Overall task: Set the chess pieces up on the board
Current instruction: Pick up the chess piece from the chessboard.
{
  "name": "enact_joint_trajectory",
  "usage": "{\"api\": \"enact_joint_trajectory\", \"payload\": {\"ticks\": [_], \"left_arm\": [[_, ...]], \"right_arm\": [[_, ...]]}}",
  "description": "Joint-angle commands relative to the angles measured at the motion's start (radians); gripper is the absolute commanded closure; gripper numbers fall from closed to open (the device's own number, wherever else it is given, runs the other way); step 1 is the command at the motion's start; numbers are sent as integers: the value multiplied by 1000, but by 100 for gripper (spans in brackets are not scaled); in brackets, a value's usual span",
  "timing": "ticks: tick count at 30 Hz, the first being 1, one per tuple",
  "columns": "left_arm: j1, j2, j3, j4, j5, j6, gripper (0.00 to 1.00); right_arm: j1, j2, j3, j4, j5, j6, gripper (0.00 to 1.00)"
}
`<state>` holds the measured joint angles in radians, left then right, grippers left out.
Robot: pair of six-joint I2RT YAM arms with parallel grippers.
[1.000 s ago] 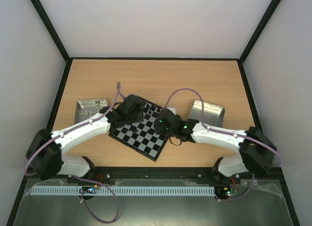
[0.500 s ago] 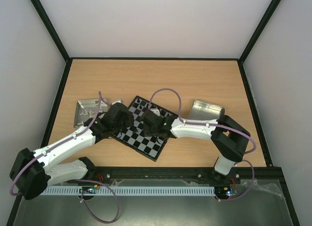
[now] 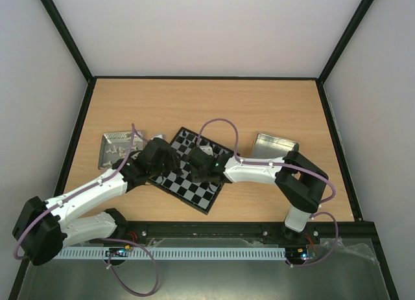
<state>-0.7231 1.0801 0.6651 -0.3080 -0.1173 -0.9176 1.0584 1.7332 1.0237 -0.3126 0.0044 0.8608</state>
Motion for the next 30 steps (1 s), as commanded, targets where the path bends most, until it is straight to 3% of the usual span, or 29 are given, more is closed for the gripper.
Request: {"api": "enact_joint_trajectory", "payload": {"ticks": [1, 16, 30], "left_arm": [[5, -5, -44, 24, 21, -43, 51], [14, -26, -198, 266, 229, -140, 48], [82, 14, -307, 542, 449, -259, 40]], "right_arm": [[6, 15, 3, -12, 38, 13, 83], [7, -10, -34, 51, 60, 7, 94], [4, -179, -172, 244, 51, 11, 96]]}}
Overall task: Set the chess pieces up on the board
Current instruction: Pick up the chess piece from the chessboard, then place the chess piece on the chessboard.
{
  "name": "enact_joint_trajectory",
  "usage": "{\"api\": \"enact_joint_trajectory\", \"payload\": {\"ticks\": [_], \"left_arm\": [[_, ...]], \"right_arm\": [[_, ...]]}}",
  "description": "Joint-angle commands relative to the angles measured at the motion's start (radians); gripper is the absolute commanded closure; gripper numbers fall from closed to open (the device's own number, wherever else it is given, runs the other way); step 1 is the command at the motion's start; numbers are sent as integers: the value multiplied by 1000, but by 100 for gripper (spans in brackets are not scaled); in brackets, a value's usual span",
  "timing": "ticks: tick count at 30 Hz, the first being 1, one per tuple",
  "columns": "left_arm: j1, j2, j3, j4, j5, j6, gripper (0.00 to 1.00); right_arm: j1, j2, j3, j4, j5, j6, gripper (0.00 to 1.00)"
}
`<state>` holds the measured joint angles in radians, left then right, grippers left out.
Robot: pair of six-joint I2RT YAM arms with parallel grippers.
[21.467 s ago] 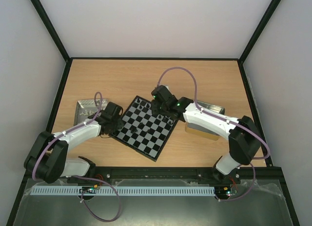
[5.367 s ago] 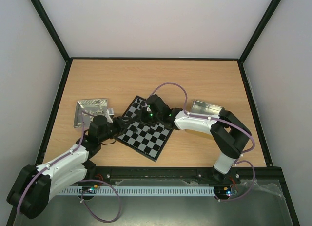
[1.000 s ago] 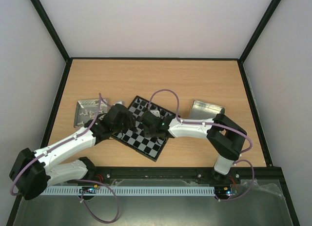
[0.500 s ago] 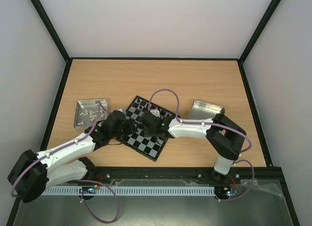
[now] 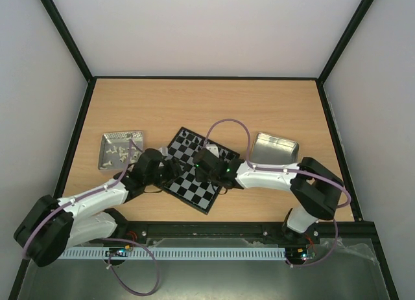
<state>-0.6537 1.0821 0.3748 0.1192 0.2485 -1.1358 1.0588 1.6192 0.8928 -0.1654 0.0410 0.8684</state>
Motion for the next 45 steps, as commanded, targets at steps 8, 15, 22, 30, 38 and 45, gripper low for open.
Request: {"api": "enact_joint_trajectory", "payload": {"ticks": [8, 15, 22, 30, 38, 45], "left_arm": [[25, 37, -35, 222, 130, -129, 46], [26, 92, -19, 258, 141, -164, 63], [26, 95, -21, 262, 131, -179, 73], [26, 111, -21, 286, 126, -198, 85], [26, 125, -15, 294, 127, -194, 96], [23, 126, 67, 91, 11, -30, 97]], "right_arm": [[1, -164, -133, 251, -73, 1, 97], [-1, -189, -146, 272, -76, 20, 97], [-5, -195, -150, 282, -88, 25, 97], [-6, -190, -152, 290, -102, 30, 97], [-6, -188, -146, 281, -97, 39, 93], [-5, -255, -143, 172, 81, 70, 66]]}}
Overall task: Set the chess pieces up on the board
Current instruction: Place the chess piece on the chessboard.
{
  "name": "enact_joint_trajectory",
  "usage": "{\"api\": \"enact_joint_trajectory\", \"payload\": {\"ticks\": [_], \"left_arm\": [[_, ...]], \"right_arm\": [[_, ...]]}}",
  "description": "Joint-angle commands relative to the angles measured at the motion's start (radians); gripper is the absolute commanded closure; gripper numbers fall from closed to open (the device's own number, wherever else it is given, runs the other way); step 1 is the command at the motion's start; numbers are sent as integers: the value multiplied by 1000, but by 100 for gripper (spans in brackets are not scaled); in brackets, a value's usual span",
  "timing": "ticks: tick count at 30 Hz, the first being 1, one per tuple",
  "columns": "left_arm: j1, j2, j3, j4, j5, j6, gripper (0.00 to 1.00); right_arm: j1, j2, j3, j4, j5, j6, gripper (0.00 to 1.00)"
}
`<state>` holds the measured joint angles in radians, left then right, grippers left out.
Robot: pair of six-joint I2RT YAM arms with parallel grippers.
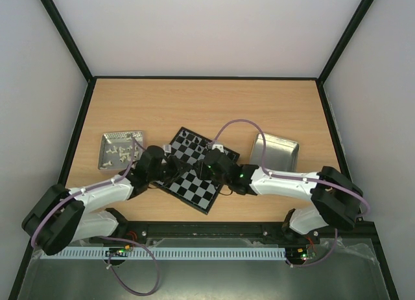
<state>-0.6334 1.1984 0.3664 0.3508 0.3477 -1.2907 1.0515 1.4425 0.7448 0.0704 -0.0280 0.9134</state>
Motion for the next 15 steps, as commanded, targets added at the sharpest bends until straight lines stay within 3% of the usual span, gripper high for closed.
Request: {"api": "enact_joint_trajectory", "payload": {"ticks": [1, 8, 15], "left_arm": [[-2, 17, 102, -187, -118, 167, 97], [-131, 170, 397, -505, -407, 435, 96], [-248, 414, 660, -684, -619, 543, 96]], "right_arm": [[2, -96, 6, -96, 198, 33, 65], [1, -225, 34, -406, 597, 183, 59], [-5, -364, -15, -540, 746, 294, 55]]}}
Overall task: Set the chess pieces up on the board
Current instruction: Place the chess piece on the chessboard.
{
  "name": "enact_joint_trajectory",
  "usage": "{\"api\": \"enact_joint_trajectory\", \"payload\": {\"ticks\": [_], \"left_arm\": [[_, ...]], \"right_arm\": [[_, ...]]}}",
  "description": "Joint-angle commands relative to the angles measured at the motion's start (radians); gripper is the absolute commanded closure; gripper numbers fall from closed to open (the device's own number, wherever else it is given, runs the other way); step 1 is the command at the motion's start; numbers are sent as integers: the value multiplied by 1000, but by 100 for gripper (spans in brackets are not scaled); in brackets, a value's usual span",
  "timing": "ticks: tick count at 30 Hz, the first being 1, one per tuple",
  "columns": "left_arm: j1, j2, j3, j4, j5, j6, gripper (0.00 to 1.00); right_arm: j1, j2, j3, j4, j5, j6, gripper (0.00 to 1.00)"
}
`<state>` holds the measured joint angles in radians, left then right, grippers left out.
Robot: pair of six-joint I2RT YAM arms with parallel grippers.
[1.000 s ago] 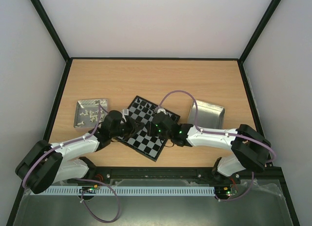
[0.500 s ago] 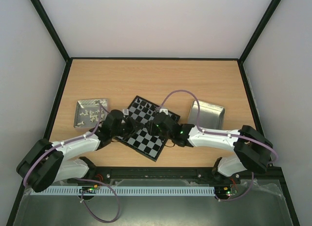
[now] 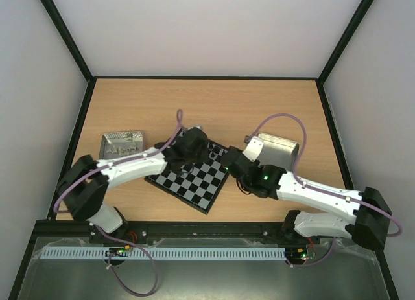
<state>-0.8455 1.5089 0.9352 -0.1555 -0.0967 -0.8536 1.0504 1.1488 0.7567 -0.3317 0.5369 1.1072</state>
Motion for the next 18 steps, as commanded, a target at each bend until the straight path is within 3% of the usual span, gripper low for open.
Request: {"api": "enact_joint_trajectory", "payload": {"ticks": [1, 18], "left_arm": [[-40, 136, 119, -195, -193, 108, 96], [-47, 377, 256, -184, -271, 139, 95]], "right_arm": [[-6, -88, -37, -141, 188, 109, 54], [-15, -169, -102, -134, 181, 119, 52]]}}
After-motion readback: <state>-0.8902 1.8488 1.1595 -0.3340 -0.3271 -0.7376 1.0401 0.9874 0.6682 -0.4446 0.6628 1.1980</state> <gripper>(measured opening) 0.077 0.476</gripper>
